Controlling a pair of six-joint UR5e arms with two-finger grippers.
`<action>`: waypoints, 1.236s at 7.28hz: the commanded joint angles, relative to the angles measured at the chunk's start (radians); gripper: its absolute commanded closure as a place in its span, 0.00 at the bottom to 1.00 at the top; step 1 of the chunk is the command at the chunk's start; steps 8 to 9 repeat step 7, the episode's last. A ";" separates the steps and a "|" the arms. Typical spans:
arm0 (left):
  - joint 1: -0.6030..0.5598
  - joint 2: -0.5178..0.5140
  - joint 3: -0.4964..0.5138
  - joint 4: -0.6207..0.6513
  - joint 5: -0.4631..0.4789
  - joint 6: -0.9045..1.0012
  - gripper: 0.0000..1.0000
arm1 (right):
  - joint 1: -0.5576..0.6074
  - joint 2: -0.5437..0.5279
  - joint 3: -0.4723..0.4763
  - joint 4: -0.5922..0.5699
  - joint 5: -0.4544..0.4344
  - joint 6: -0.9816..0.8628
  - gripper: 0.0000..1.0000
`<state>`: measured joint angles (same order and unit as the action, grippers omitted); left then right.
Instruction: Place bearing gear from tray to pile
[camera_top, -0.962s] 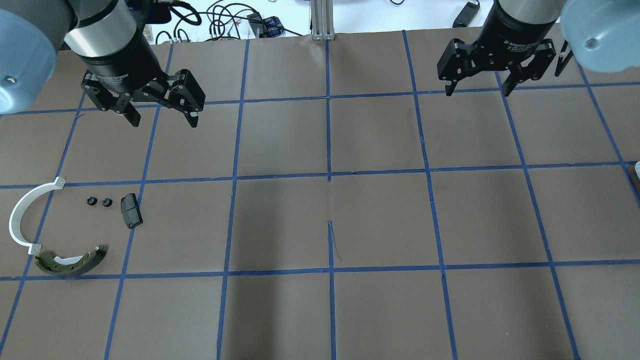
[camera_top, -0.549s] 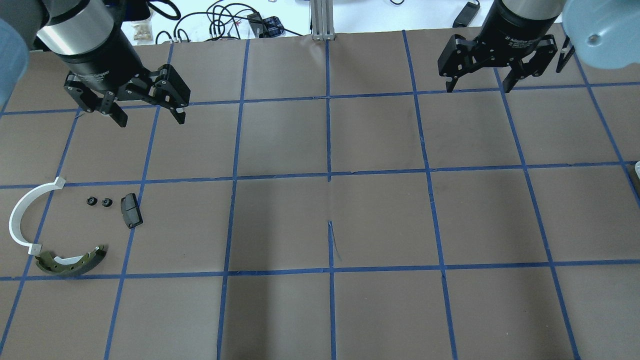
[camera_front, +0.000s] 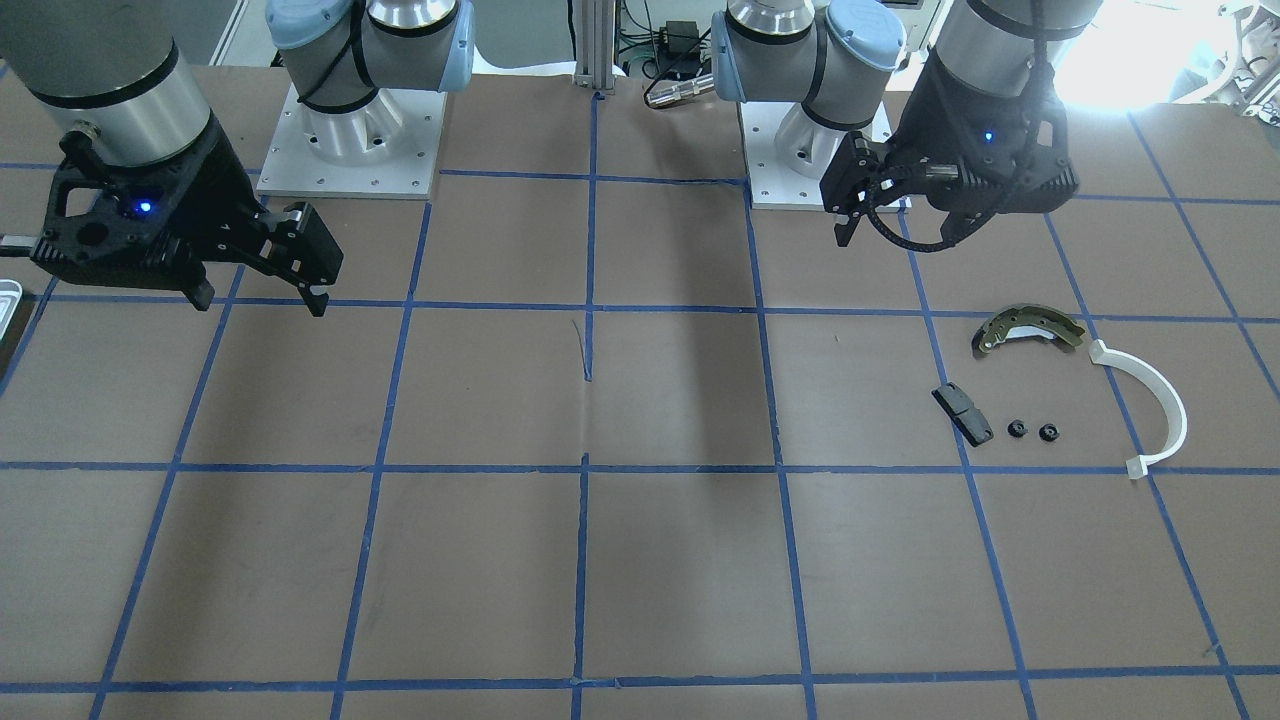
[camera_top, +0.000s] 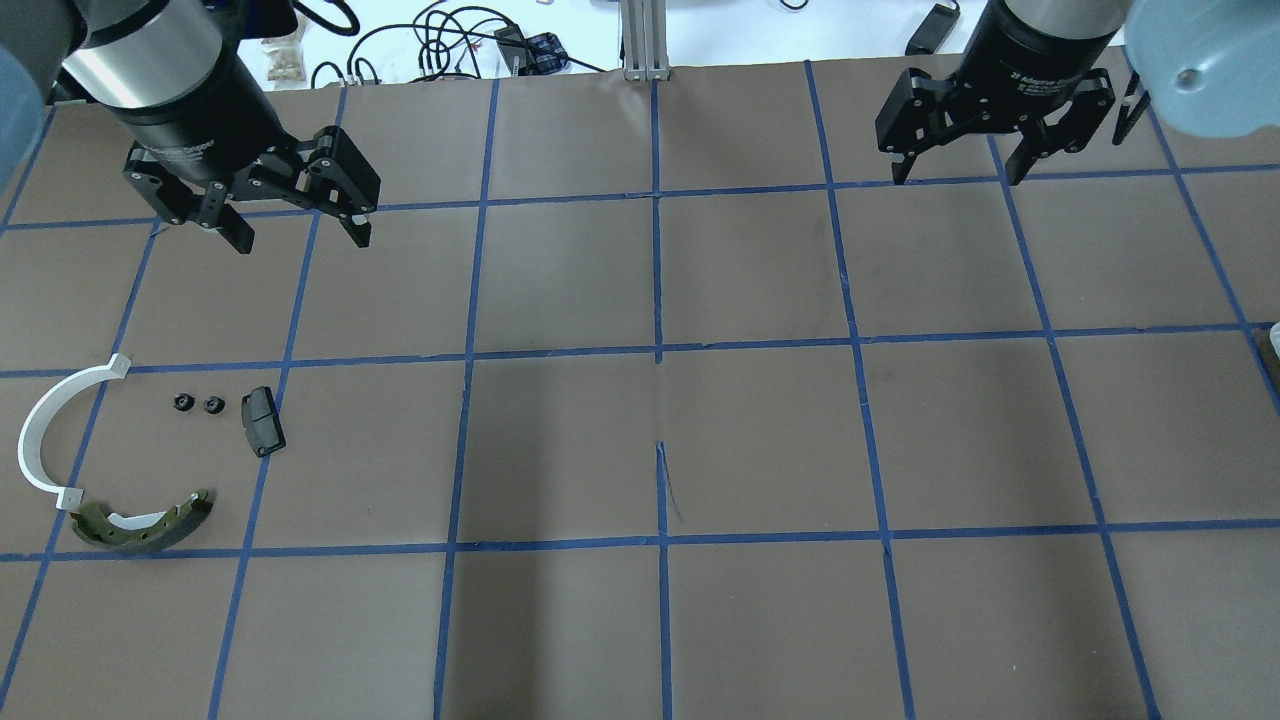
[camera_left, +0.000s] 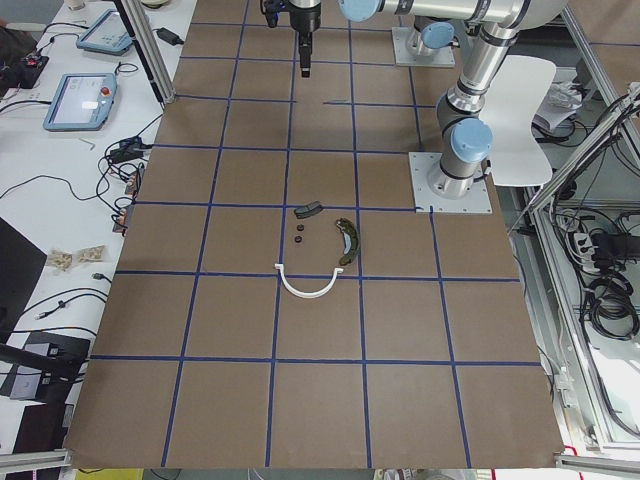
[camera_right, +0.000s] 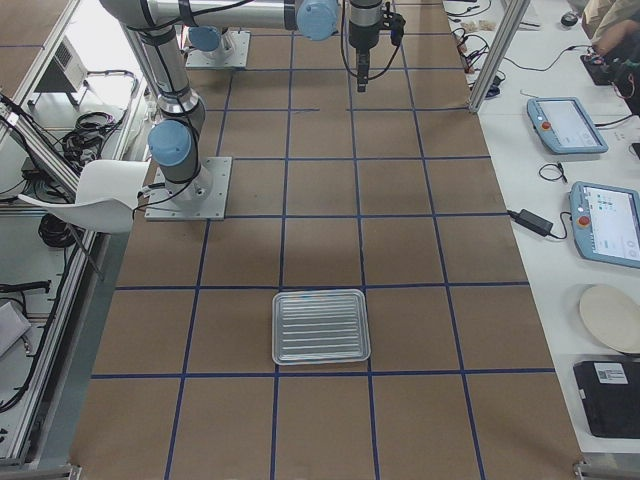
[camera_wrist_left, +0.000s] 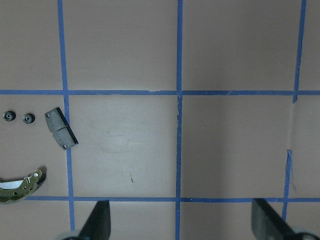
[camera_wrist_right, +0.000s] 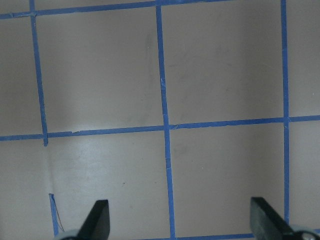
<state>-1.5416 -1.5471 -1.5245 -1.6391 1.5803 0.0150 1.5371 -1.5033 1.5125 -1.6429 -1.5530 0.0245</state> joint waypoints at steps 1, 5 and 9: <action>-0.002 -0.001 0.001 -0.001 -0.002 -0.001 0.00 | 0.000 0.000 0.000 0.002 -0.001 0.000 0.00; -0.002 -0.004 0.009 -0.001 -0.003 -0.001 0.00 | 0.000 0.000 0.000 0.000 -0.001 0.000 0.00; -0.002 -0.005 0.010 -0.001 -0.003 -0.001 0.00 | 0.000 0.000 0.000 0.000 0.001 0.000 0.00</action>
